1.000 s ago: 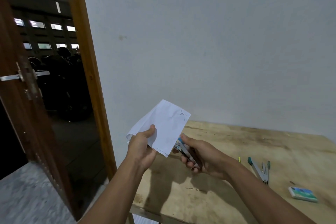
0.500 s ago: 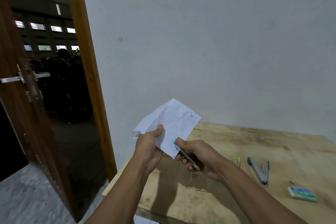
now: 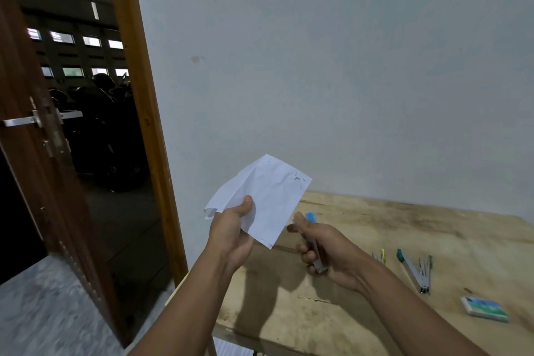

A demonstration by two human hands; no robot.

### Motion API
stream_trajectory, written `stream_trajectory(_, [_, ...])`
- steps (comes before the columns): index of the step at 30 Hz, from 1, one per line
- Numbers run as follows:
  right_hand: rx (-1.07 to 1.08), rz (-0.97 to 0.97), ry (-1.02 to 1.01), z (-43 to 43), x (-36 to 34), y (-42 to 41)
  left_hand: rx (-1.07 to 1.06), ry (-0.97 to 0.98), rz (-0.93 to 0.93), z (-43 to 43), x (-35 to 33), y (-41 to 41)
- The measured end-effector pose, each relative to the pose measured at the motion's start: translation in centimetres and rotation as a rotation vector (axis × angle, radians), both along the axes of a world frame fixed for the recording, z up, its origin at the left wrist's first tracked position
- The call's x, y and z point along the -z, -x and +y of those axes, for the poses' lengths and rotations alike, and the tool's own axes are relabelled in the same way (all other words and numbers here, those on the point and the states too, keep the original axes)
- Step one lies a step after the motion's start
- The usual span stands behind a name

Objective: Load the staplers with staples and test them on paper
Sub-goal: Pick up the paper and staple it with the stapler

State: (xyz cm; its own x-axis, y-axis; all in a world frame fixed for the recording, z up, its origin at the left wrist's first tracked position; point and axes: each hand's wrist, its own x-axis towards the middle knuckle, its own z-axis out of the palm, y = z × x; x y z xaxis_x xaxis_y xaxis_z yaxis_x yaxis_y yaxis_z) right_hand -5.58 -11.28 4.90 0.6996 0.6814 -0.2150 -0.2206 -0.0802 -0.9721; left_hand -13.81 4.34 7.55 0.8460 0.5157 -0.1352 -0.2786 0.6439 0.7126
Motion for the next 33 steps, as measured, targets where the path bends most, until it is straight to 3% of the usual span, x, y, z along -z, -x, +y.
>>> stream_trajectory(4, [0.186, -0.025, -0.047, 0.7, 0.8, -0.1, 0.011, 0.066, 0.002, 0.4, 0.8, -0.2])
stream_trajectory(9, [0.195, 0.019, -0.075, 2.8, 2.0, 0.7, 0.037, 0.037, 0.035, 0.2, 1.9, -0.7])
stream_trajectory(16, [0.344, -0.126, 0.174, 4.7, 5.0, -0.3, -0.122, -0.044, 0.188, 5.2, 5.9, -0.9])
stream_trajectory(18, [0.378, -0.205, 0.287, 4.8, 6.4, -0.9, -0.201, -0.203, 0.358, 7.2, 7.2, -1.1])
stream_trajectory(22, [0.388, -0.401, 0.497, 4.8, 7.7, -1.5, -0.345, -0.710, 0.757, 8.8, 9.3, -1.8])
stream_trajectory(28, [0.359, -0.612, 0.793, 5.6, 8.6, -2.6, -0.341, -1.099, 0.769, 8.7, 10.8, -2.4])
stream_trajectory(33, [0.328, -0.625, 0.828, 5.6, 8.8, -2.9, -0.401, -1.402, 0.847, 8.8, 12.6, -2.6])
